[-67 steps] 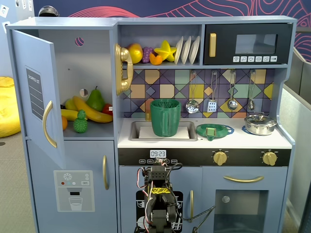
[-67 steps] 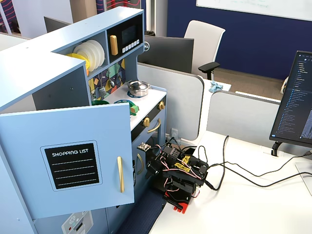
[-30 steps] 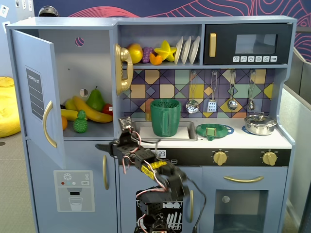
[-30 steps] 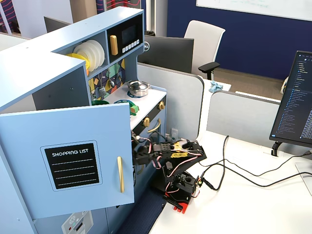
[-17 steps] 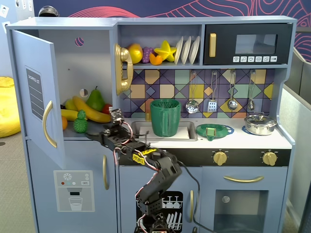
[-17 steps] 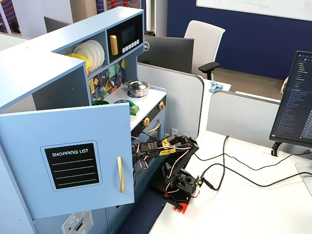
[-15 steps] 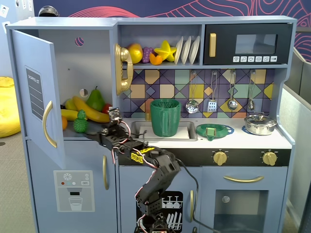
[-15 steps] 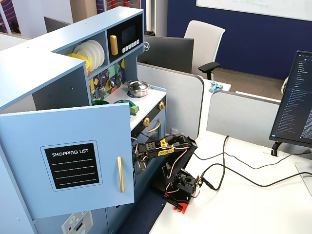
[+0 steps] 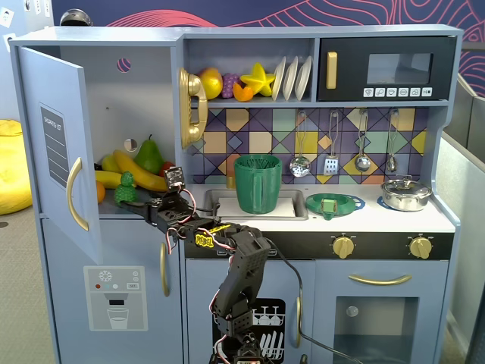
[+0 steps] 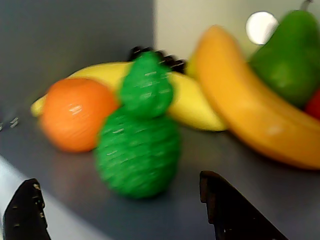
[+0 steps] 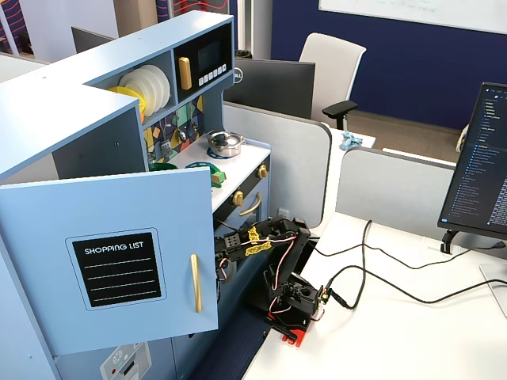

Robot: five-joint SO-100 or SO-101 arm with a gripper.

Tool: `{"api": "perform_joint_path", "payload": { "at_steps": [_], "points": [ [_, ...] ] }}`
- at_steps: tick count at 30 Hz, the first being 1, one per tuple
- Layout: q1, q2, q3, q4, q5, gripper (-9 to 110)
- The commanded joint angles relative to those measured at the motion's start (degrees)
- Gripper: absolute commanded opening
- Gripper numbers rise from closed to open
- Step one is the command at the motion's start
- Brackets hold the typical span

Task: Pick up the green pineapple from the left cabinet and place it in the green recipient

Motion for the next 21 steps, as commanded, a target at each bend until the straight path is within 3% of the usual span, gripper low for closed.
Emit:
{"api": "perform_joint_path", "payload": {
  "at_steps": [1,21],
  "points": [
    [1.2,-1.7,-5.6,-2.7,1.1,33],
    [-0.2,-17.6,-22.8,0.4,-2.6,31]
  ]
}}
